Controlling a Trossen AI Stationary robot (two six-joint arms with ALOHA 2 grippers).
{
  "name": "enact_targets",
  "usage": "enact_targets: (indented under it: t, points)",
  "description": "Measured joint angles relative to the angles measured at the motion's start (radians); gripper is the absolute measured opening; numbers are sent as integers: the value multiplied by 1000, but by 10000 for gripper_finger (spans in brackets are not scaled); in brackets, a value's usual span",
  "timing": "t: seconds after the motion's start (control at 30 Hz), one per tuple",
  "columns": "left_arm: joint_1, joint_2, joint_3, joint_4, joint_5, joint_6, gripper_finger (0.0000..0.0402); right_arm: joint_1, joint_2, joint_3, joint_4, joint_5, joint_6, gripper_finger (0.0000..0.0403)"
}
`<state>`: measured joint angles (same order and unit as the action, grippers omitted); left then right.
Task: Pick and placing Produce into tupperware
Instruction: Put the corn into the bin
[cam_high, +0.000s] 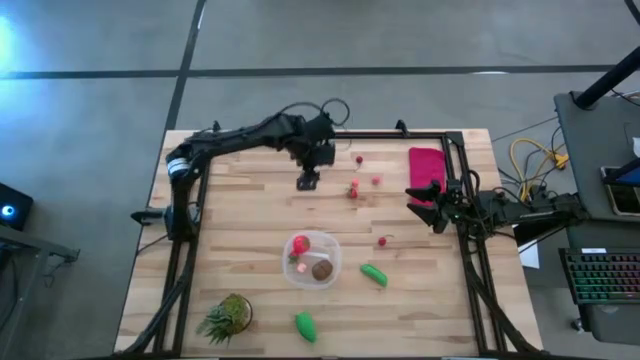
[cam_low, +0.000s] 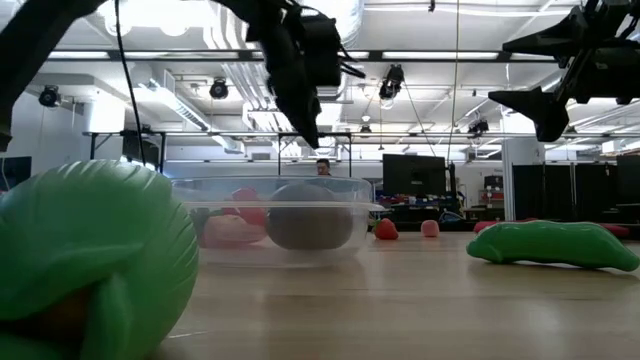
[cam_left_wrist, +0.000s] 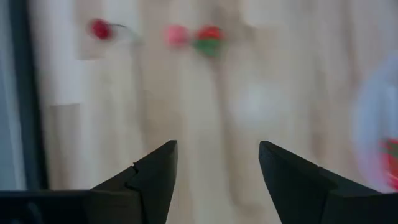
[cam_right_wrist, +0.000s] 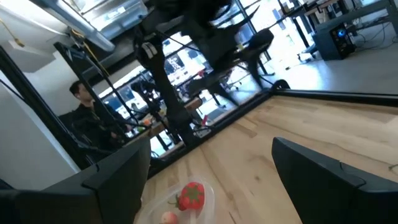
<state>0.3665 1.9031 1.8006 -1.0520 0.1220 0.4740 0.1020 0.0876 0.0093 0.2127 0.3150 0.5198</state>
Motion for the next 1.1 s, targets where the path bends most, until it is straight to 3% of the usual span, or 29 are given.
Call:
enact_targets:
  t: [0.13,0.27,0.37,0.57,0.67,1.0,1.1]
  points:
    - [-83,-91,-80,6,-10,-138,212,0,1,0,1,0,0,327]
    - [-175,-179,-179,4,-80,-446,212,0,1,0,1,0,0,327]
    - [-260,-254,-239,1,-160,-799,212,0,1,0,1,0,0,327]
    - [-445,-349,-334,17,-228,-1537,212,0,1,0,2,0,0,327]
    - [-540,-365,-347,32,-229,-1822,212,0,1,0,2,0,0,327]
    - [-766,-325,-347,64,-190,-2043,212,0,1,0,1,0,0,327]
    - [-844,-290,-347,100,-201,-2193,212,0,1,0,2,0,0,327]
